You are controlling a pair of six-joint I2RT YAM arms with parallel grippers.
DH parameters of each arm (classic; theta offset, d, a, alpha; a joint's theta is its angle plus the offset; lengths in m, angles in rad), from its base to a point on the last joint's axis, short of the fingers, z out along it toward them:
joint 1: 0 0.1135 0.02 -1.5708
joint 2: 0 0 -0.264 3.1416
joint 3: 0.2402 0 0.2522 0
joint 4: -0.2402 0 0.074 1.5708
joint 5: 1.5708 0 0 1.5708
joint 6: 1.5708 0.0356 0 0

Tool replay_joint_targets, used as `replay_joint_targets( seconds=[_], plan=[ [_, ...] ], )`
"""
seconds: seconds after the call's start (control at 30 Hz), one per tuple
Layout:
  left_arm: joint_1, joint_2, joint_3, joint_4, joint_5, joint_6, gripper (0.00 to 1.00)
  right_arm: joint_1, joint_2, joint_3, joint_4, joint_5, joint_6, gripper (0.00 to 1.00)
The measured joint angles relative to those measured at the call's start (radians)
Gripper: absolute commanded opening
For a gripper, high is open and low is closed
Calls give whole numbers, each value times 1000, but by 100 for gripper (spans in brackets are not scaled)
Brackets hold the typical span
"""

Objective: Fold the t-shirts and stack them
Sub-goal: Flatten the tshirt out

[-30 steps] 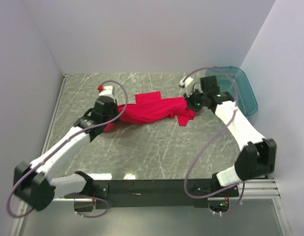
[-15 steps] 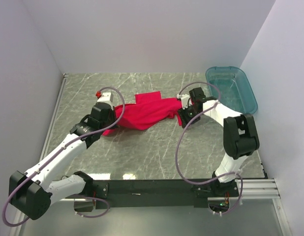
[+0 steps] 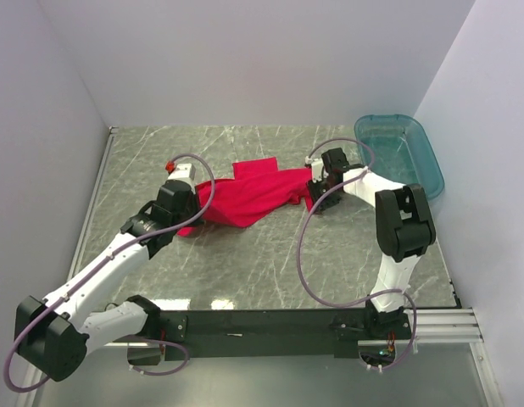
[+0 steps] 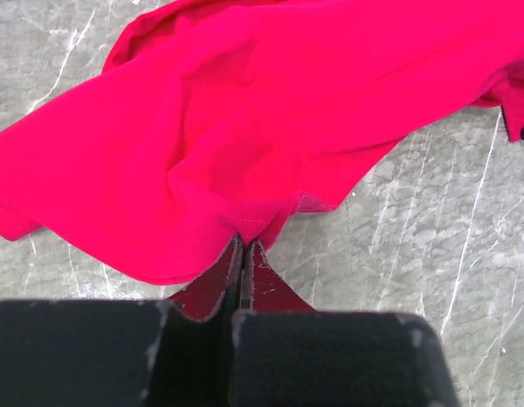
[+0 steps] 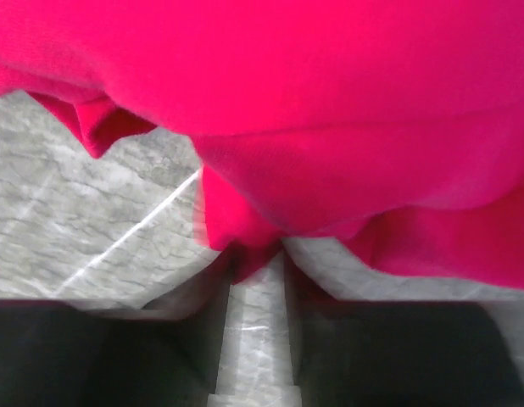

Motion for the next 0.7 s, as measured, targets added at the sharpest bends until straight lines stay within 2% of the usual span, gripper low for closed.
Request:
replay_joint_targets(
  seconds=[0.07,0.1,0.23,0.43,0.57,0.7],
  plan=[
    [0,-6,-3,-1,0,-3,1,0,1,1,0,2,-3,1],
    [0,-10,-3,-2,0,-3,1,0,-1,0,-1,6,-4,0],
    [0,-47,-3,-13,-3,-3,1,0,-61,-13,-13,31,-35,0],
    [0,-170,58,-56,-60,10,1,-2,-435,29,-136,-5,-218,0],
    [0,-271,176,-64,-125,30,1,-3,-676,190,-165,-36,-293,0],
    [0,-352,320,-39,-167,56,1,-3,-802,388,-179,-61,-306,0]
  ],
)
